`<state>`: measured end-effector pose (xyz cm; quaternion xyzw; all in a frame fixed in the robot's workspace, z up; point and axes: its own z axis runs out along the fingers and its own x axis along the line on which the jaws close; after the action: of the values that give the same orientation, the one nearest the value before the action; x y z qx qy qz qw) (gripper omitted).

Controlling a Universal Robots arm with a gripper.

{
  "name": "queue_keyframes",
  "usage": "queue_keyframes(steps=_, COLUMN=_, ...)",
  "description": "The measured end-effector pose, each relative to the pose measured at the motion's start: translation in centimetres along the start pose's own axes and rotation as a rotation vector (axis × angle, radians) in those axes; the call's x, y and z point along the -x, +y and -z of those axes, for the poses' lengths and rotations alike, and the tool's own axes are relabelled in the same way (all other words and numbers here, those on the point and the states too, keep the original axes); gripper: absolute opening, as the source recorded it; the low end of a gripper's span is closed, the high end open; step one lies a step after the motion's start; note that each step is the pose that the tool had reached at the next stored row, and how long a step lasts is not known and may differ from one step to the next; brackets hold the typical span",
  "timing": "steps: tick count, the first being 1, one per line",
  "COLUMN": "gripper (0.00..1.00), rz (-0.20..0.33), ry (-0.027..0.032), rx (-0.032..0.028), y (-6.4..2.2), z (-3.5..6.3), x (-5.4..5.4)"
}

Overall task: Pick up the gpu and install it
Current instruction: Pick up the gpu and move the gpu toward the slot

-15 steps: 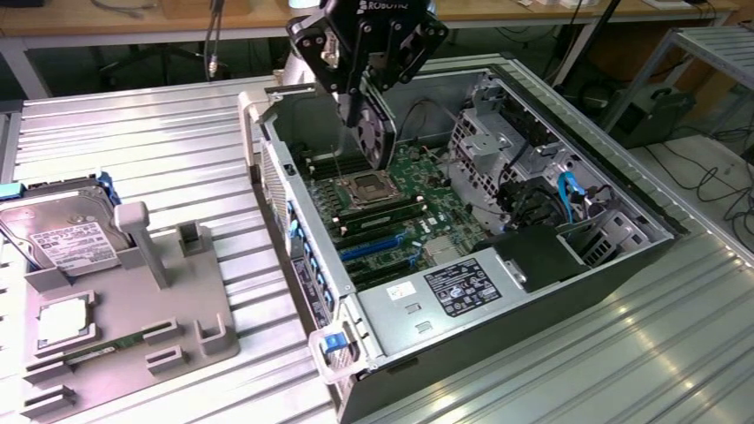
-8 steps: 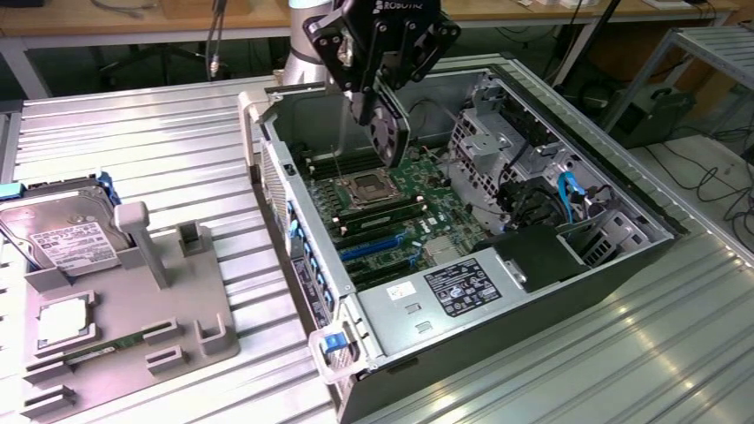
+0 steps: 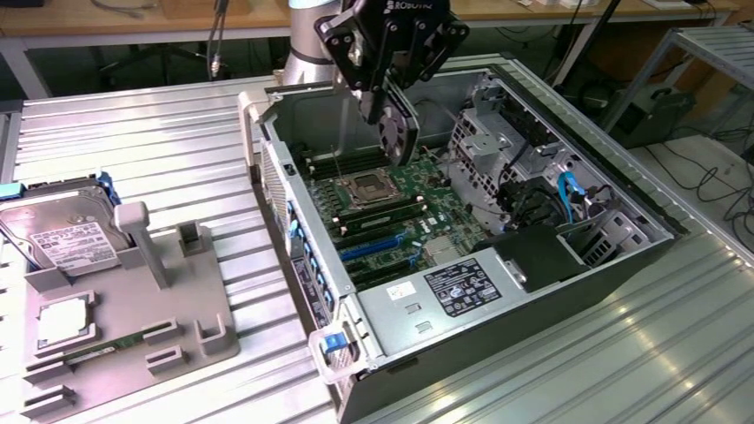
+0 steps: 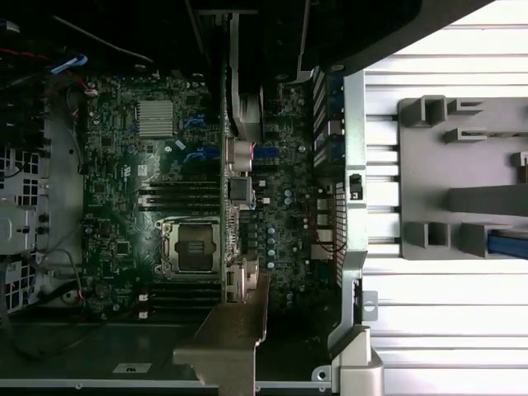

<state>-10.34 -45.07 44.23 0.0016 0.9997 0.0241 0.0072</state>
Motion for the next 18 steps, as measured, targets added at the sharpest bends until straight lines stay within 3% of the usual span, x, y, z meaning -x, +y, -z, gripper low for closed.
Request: queue_keyframes(steps=18, gripper=0.28, rz=0.000, ry=-0.0005, rx=-0.0012, y=0.00, z=-0.13, x=3.1)
